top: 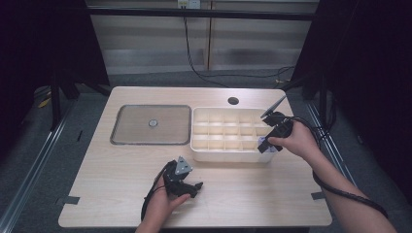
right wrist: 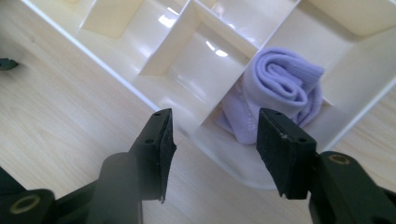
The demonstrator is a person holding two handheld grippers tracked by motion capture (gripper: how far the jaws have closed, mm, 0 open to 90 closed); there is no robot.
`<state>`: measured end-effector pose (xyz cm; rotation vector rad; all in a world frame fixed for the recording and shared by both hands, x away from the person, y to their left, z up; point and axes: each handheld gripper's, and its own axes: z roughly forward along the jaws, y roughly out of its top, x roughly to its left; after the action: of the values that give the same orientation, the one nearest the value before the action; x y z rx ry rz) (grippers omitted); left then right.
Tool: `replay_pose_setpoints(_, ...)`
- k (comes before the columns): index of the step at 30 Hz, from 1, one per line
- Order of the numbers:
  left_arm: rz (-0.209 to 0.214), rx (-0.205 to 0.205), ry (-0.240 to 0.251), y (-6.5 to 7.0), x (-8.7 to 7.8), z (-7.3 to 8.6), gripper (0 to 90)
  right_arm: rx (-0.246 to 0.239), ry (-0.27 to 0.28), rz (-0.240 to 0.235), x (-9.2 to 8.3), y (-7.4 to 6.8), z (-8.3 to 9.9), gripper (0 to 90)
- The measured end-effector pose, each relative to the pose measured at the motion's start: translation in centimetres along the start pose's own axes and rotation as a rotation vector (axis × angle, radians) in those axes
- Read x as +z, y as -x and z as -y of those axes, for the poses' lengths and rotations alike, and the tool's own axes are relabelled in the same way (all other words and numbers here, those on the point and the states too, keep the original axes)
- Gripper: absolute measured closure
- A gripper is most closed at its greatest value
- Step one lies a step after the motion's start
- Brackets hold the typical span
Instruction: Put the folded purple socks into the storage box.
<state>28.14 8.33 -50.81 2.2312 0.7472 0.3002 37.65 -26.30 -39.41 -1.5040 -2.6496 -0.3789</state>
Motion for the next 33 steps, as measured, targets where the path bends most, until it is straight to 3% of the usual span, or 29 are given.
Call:
replay_pose_setpoints(6, 0.000, 0.001, 0.000, 0.0, 0.0, 0.0, 16.4, -0.022, 0.007, -0.022, -0.3, -0.5, 0.2, 44.9)
replay_pose_setpoints(33, 0.000, 0.001, -0.001, 0.0, 0.0, 0.0, 16.4, -0.136, 0.003, -0.016, -1.0, -3.8, 1.9, 38.8)
